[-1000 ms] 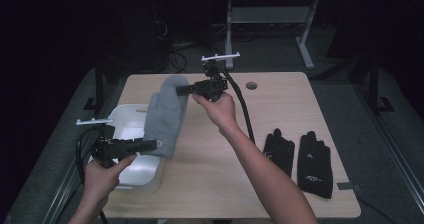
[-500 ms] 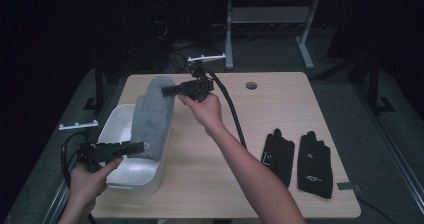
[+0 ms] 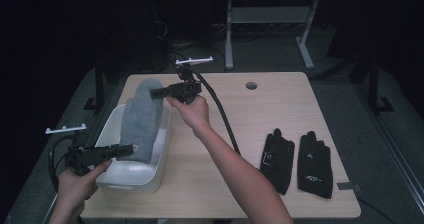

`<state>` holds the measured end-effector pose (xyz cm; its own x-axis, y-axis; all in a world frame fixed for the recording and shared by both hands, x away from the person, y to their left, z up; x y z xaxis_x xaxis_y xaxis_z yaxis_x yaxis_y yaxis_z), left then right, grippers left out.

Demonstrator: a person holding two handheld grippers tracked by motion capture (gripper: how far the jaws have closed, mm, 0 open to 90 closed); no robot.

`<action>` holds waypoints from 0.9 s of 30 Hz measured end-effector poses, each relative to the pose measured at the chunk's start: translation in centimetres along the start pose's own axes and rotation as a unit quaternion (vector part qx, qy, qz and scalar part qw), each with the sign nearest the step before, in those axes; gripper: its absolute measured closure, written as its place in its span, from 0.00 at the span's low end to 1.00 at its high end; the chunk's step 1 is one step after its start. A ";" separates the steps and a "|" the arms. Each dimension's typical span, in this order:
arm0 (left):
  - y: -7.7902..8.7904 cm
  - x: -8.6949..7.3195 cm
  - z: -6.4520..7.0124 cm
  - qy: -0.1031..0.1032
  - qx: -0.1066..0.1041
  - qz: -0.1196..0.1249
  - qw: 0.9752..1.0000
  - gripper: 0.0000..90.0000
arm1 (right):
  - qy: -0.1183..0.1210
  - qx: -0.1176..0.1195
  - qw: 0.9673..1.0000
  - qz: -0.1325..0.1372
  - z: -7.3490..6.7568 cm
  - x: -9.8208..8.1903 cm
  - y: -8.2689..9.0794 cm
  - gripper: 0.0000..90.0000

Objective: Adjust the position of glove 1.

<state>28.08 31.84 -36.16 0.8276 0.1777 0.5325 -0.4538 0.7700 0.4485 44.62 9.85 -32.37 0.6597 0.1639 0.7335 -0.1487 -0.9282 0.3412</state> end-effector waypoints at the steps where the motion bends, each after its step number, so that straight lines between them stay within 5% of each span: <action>1: 0.1 0.0 -0.2 0.000 0.002 0.000 1.000 0.50 | -0.003 0.000 1.000 -0.001 0.1 -0.1 -0.2 0.81; 27: 0.5 -1.8 -4.8 0.034 0.041 -0.026 0.998 0.50 | -0.016 -0.019 0.999 -0.041 2.0 -3.0 -5.6 0.81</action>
<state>27.98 34.85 -40.37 0.8700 0.1815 0.4584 -0.4328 0.7264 0.5338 44.97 13.89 -37.61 0.6936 0.2280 0.6833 -0.1204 -0.8985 0.4220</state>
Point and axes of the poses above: each handheld gripper's, and its own axes: y roughly backward along the jaws, x roughly out of its top, z roughly to its right, the point moved 4 cm from there along -y, roughly forward along the jaws, and after that the axes turned 9 degrees about y, right-handed, at the moved point
